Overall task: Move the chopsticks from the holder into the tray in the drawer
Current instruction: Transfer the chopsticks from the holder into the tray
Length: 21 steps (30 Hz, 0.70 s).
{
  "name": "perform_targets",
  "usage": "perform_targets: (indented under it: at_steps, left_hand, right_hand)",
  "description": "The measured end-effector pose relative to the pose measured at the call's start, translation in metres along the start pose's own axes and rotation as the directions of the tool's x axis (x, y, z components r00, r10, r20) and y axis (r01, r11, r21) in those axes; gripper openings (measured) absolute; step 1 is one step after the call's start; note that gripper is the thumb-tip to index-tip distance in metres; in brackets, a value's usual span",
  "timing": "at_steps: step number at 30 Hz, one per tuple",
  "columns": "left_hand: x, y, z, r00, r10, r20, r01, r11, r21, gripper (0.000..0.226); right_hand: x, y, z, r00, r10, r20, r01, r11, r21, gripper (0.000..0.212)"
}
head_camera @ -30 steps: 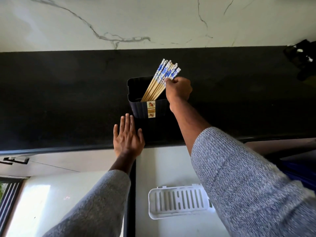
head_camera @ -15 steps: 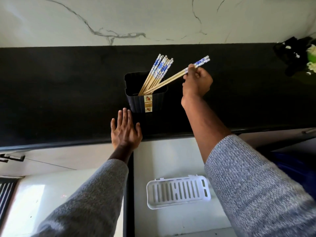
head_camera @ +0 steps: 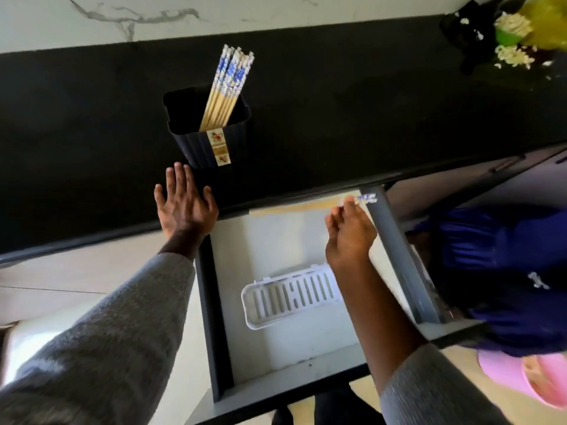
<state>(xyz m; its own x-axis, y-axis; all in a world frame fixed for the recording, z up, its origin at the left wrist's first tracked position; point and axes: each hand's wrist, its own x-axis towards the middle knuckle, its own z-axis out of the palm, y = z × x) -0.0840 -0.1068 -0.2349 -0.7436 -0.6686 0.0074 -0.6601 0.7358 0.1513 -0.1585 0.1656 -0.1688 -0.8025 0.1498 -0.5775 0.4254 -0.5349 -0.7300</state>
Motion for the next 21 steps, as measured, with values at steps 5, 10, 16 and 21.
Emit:
perform_targets:
  at_steps: [5,10,16,21]
  left_hand:
    - [-0.002,0.002,-0.001,1.0,0.003,-0.014,-0.003,1.0,-0.007,0.069]
    - [-0.004,0.001,0.0,0.999,0.015,-0.033,-0.015,1.0,-0.008,0.069]
    - [-0.004,0.0,0.004,0.998,0.01,-0.059,-0.01,1.0,-0.009,0.069]
    - [-0.003,-0.001,0.007,0.997,0.015,-0.081,-0.016,1.0,-0.009,0.068]
  right_hand:
    - [-0.014,0.064,-0.083,0.97,0.058,-0.234,-0.097,0.983,-0.158,0.031]
    - [-0.012,0.114,-0.121,0.938,-0.06,-0.342,-0.196,0.722,-0.663,0.036]
    - [-0.01,0.123,-0.107,0.952,-0.096,-0.289,-0.208,0.49,-0.847,0.03]
    - [0.002,0.12,-0.1,0.927,-0.062,-0.37,-0.302,0.461,-0.834,0.033]
